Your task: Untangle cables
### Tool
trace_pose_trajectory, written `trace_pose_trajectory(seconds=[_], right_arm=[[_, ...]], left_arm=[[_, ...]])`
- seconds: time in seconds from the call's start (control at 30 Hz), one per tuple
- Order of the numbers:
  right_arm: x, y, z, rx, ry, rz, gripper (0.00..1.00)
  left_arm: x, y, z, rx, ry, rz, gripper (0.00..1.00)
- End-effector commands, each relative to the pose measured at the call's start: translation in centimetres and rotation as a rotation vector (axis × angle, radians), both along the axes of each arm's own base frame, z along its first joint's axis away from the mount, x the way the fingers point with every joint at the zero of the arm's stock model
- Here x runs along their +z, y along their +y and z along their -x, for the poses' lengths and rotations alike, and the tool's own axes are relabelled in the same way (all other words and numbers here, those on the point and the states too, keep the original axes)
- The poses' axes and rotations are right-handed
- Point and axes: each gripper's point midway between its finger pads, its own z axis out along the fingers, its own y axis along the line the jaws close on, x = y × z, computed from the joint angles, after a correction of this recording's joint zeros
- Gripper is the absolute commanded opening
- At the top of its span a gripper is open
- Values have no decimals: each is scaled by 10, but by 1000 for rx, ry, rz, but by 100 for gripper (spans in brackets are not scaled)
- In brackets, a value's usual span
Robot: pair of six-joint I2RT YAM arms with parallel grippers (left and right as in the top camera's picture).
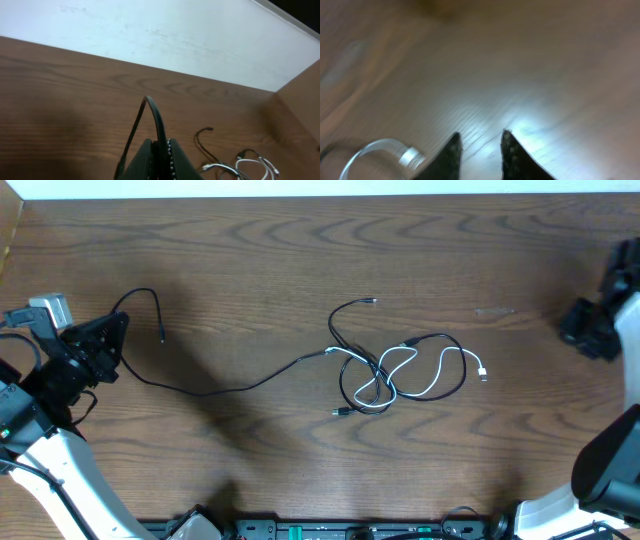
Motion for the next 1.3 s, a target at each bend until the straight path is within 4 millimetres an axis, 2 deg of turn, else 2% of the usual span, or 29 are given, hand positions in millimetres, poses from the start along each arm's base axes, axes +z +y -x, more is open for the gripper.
trace_pose_trajectory(seconds=[0.0, 0.1, 0.23, 0.3, 0.37, 0.47, 0.63, 0.87, 1.13, 1.27], right_arm=[[9, 73, -19, 288, -79, -196, 35], [12, 120, -23, 394, -96, -285, 45], [15, 181, -20, 506, -90, -348, 46], [15, 203, -19, 526, -90, -354, 47], [14, 217, -20, 504, -89, -327, 47], [12, 229, -19, 456, -83, -268, 50], [7, 240, -14, 406, -75, -177, 49], [-14, 261, -2, 352, -67, -116, 50], [-41, 273, 18, 336, -37, -104, 52], [-50, 272, 23, 323, -28, -104, 54]], left_arm=[[3, -13, 2, -45, -10, 25, 8], [3, -20, 0, -70, -9, 26, 8], [3, -34, -2, -111, -4, 30, 8], [3, -39, -3, -127, -3, 30, 8], [3, -44, -4, -143, -3, 30, 8], [2, -49, -4, -159, 1, 34, 8], [1, -51, -4, -164, 9, 42, 8], [0, -52, -3, -165, 11, 40, 8], [-1, -53, -2, -168, 19, 45, 8], [0, -55, -1, -180, 12, 53, 8]])
